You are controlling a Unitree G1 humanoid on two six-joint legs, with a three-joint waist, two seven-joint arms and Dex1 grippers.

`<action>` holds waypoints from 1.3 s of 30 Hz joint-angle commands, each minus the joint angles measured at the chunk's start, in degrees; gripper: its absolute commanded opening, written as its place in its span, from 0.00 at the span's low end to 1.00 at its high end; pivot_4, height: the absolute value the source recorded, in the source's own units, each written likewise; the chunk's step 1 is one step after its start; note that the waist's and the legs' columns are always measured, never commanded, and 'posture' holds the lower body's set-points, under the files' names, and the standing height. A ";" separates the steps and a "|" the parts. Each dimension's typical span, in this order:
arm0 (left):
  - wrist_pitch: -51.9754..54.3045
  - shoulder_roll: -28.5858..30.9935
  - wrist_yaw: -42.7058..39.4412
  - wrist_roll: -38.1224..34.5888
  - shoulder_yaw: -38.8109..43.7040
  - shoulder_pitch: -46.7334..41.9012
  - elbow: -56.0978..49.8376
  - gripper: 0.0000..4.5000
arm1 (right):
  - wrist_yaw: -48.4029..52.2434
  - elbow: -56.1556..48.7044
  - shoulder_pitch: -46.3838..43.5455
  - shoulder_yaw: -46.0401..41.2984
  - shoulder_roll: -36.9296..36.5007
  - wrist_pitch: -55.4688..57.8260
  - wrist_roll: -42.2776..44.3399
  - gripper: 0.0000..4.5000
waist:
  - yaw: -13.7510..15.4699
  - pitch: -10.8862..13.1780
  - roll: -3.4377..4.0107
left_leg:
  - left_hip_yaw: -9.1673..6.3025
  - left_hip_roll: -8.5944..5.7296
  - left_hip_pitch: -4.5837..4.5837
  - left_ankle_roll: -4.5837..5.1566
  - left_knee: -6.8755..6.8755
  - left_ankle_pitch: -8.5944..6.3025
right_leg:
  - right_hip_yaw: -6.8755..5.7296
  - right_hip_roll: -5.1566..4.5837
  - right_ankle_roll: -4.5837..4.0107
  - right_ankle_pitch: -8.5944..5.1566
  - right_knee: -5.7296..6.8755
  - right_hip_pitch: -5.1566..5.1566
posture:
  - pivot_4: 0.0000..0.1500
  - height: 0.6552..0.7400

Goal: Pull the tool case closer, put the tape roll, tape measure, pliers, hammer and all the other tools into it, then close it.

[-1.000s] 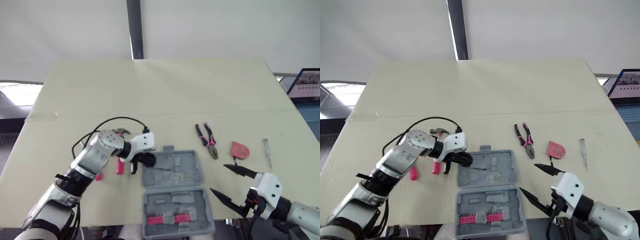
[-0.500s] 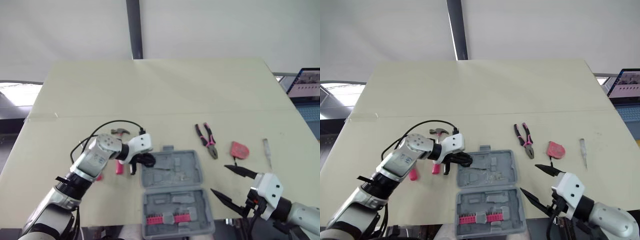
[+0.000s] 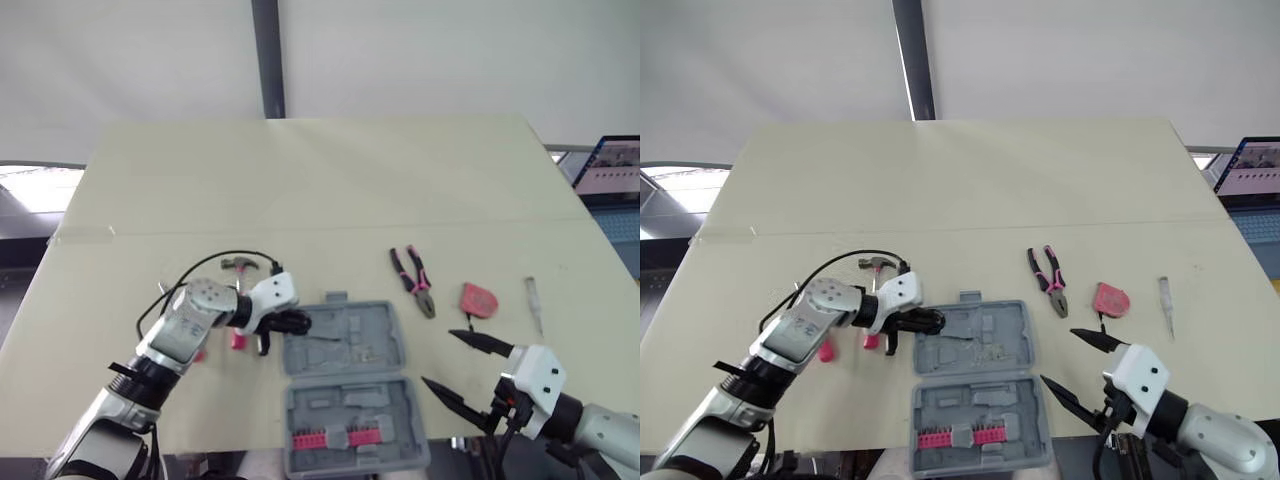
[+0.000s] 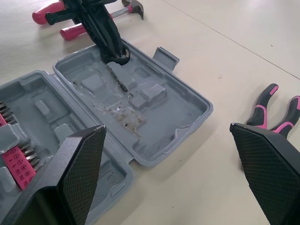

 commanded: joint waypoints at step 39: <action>-1.09 1.55 3.23 -21.76 43.34 56.05 -34.76 0.99 | 2.98 4.55 0.69 -2.11 -2.47 2.92 3.74 1.00 | 0.13 -0.14 0.10 | -0.02 0.03 0.12 -0.03 -0.14 -0.13 | 0.01 -0.02 -0.02 -0.01 -0.38 0.22 | 1.00 0.95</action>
